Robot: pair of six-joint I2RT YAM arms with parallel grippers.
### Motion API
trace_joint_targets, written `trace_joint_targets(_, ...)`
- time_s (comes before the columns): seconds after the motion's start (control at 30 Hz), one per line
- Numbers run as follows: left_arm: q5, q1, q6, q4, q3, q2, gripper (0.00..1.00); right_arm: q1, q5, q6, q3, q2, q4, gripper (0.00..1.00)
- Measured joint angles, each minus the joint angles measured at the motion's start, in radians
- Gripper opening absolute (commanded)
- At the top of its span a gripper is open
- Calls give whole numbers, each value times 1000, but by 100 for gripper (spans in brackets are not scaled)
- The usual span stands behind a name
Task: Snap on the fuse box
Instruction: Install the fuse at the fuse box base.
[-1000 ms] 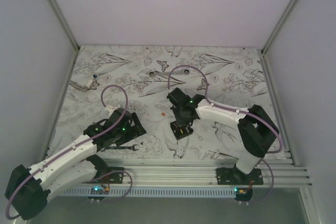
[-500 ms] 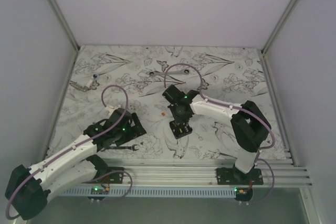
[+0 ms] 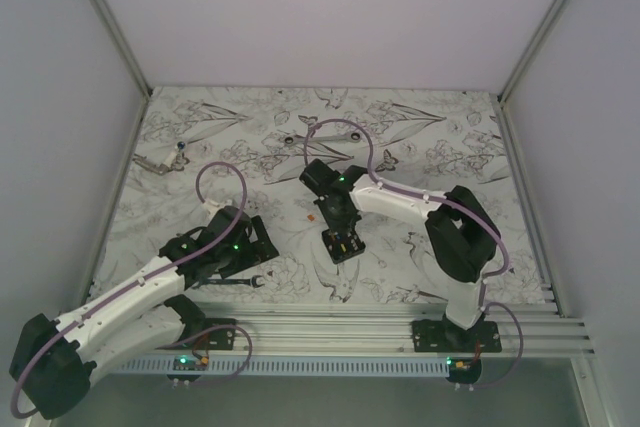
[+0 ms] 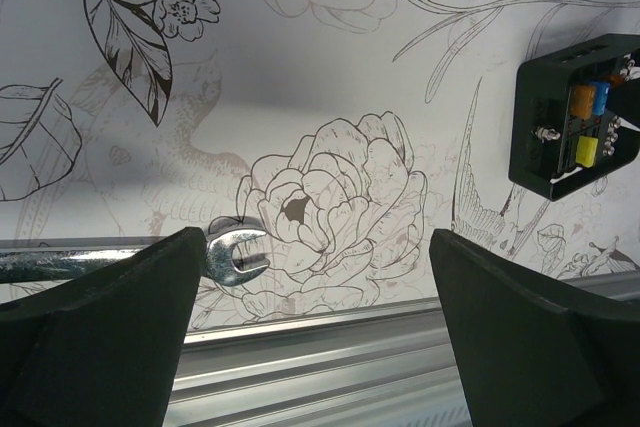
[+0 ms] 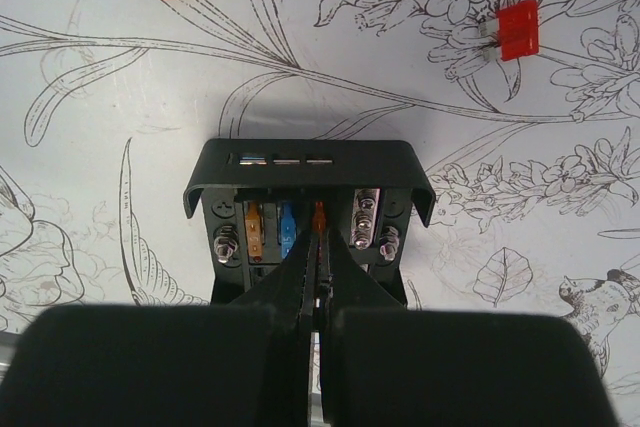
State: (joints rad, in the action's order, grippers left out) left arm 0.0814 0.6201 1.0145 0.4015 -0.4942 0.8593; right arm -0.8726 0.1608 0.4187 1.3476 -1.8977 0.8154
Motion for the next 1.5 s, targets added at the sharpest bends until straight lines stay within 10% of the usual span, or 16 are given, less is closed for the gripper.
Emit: trace_joint_targets(1.5,-48,42,-13,-35,-60,160,95,45,-153,-23,-178,161,-159,14)
